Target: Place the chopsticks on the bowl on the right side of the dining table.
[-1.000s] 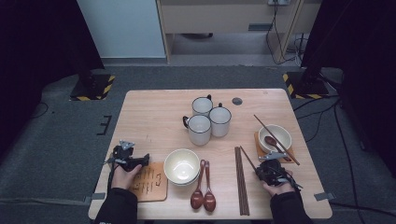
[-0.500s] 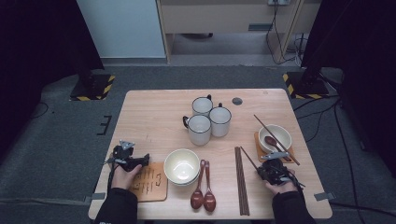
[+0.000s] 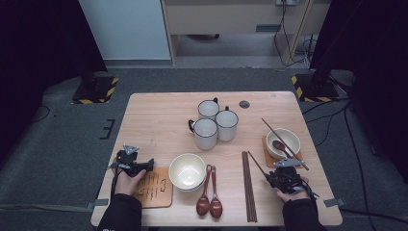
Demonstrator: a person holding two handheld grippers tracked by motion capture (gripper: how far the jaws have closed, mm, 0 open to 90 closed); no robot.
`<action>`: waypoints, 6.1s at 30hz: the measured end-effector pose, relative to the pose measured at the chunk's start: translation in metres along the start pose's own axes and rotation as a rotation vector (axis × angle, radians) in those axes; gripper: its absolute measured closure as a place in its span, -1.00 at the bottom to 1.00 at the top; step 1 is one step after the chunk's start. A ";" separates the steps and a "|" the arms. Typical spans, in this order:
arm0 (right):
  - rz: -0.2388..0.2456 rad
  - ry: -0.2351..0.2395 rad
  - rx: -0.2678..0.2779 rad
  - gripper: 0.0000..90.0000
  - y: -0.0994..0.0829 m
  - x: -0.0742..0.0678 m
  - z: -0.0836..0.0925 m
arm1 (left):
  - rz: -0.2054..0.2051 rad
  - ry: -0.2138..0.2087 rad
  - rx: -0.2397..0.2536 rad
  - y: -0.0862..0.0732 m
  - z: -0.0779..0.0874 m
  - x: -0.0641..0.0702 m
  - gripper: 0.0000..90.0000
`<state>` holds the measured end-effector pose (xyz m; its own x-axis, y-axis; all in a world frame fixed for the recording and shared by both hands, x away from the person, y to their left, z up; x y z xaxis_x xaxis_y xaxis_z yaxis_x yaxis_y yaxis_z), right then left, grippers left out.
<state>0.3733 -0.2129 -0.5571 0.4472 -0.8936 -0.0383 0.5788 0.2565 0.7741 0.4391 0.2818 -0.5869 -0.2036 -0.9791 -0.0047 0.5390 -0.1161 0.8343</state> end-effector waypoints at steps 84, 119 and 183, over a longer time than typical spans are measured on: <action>-0.069 0.006 0.062 0.88 0.011 0.007 0.026 | 0.000 0.000 0.000 0.000 0.000 0.000 -0.98; -0.100 0.036 0.246 0.88 0.062 0.016 0.064 | 0.000 0.000 0.000 0.000 0.000 0.000 -0.98; -0.131 0.052 0.337 0.88 0.108 0.080 0.085 | 0.000 0.000 0.000 0.000 0.000 0.000 -0.98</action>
<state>0.4132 -0.2877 -0.4233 0.4233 -0.8886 -0.1767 0.3801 -0.0028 0.9249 0.4391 0.2818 -0.5869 -0.2038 -0.9790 -0.0047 0.5389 -0.1162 0.8343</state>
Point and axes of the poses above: each handheld gripper's, and its own axes: z roughly backward along the jaws, y roughly out of its top, x roughly to its right, the point moved 7 cm from there along -z, roughly forward along the jaws, and after that the axes turned 12 degrees about x, right-handed, at the moved point
